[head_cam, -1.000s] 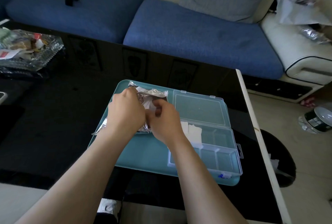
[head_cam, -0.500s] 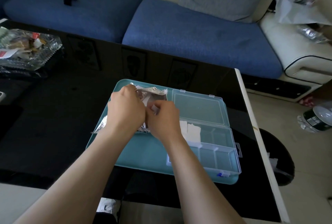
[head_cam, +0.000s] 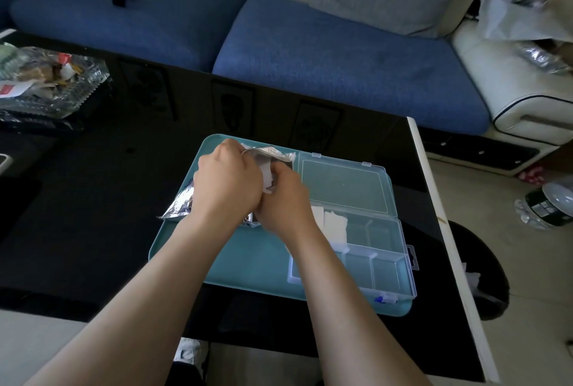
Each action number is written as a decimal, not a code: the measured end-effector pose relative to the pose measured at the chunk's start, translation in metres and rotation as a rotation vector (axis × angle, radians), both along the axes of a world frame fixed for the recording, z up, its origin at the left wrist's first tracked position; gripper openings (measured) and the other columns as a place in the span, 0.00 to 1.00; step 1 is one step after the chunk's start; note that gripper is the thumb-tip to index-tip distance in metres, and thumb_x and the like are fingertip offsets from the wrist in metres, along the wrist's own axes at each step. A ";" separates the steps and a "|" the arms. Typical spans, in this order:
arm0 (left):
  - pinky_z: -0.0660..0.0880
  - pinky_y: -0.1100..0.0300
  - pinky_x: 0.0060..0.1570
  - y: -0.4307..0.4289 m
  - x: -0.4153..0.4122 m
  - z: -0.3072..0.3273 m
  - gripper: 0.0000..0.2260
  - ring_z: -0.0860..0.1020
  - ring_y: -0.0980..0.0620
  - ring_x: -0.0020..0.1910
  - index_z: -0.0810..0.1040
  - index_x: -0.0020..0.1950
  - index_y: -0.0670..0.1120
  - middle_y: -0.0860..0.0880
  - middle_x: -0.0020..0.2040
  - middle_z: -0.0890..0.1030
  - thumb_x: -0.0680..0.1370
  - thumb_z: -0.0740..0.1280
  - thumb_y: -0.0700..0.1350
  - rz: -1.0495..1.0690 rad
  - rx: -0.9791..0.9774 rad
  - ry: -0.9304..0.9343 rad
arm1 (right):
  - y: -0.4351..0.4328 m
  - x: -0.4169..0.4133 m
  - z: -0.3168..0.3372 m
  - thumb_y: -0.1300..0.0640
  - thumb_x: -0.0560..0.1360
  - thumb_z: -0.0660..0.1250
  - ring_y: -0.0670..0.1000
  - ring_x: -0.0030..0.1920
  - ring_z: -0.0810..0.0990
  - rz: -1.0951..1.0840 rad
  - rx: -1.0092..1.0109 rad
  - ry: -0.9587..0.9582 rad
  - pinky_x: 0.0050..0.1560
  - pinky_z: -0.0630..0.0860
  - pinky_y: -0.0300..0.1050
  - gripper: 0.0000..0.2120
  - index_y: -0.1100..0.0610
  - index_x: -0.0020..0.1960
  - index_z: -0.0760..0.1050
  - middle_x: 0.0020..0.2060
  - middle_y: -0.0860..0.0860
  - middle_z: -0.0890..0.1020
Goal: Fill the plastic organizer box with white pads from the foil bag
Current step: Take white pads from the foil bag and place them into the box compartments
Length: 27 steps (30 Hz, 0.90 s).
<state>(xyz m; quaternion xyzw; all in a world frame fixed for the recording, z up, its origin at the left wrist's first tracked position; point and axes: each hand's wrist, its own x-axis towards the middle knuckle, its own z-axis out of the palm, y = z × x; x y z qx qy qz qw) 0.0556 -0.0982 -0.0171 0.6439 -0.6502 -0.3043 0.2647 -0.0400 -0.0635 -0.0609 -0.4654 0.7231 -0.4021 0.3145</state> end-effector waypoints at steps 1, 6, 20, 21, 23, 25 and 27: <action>0.75 0.48 0.48 0.001 -0.001 0.001 0.12 0.77 0.36 0.49 0.78 0.55 0.45 0.40 0.52 0.79 0.83 0.57 0.48 0.005 0.004 0.000 | 0.001 0.001 -0.001 0.63 0.76 0.69 0.48 0.41 0.80 -0.017 -0.036 -0.003 0.35 0.70 0.36 0.08 0.50 0.46 0.76 0.42 0.48 0.84; 0.79 0.43 0.56 0.009 -0.005 0.013 0.13 0.79 0.38 0.49 0.78 0.58 0.47 0.43 0.51 0.79 0.81 0.59 0.51 0.017 0.043 0.052 | -0.002 0.000 -0.006 0.63 0.76 0.67 0.48 0.29 0.65 -0.162 -0.100 0.011 0.29 0.66 0.44 0.15 0.58 0.31 0.73 0.25 0.52 0.75; 0.73 0.55 0.36 0.008 0.001 0.014 0.11 0.77 0.50 0.43 0.70 0.60 0.41 0.47 0.47 0.76 0.86 0.55 0.48 0.034 0.129 0.215 | -0.007 0.004 -0.006 0.55 0.75 0.74 0.46 0.30 0.73 -0.187 -0.090 -0.168 0.33 0.68 0.41 0.12 0.53 0.36 0.76 0.29 0.44 0.79; 0.71 0.56 0.33 0.006 0.002 0.013 0.11 0.75 0.50 0.40 0.71 0.59 0.40 0.46 0.47 0.76 0.86 0.55 0.46 0.030 0.130 0.207 | -0.008 0.004 -0.008 0.54 0.75 0.75 0.47 0.30 0.71 -0.200 -0.099 -0.169 0.33 0.67 0.42 0.13 0.55 0.36 0.76 0.29 0.46 0.79; 0.67 0.56 0.31 0.004 0.004 0.011 0.10 0.73 0.49 0.37 0.73 0.55 0.37 0.43 0.46 0.77 0.85 0.55 0.42 0.009 0.117 0.164 | -0.010 0.006 -0.013 0.55 0.74 0.74 0.49 0.30 0.66 -0.250 -0.104 -0.168 0.32 0.63 0.44 0.16 0.59 0.34 0.72 0.28 0.52 0.74; 0.68 0.55 0.32 0.003 0.005 0.010 0.09 0.73 0.46 0.37 0.73 0.53 0.35 0.41 0.46 0.78 0.84 0.56 0.39 -0.020 0.086 0.128 | -0.013 0.007 -0.017 0.58 0.73 0.71 0.51 0.31 0.66 -0.295 -0.101 -0.173 0.32 0.64 0.46 0.13 0.64 0.35 0.73 0.30 0.62 0.74; 0.71 0.52 0.36 0.002 0.006 0.008 0.09 0.74 0.43 0.38 0.73 0.54 0.36 0.39 0.47 0.78 0.84 0.56 0.39 -0.033 0.063 0.123 | -0.014 0.005 -0.018 0.59 0.72 0.70 0.51 0.30 0.69 -0.311 -0.090 -0.167 0.31 0.66 0.46 0.09 0.64 0.36 0.78 0.33 0.63 0.79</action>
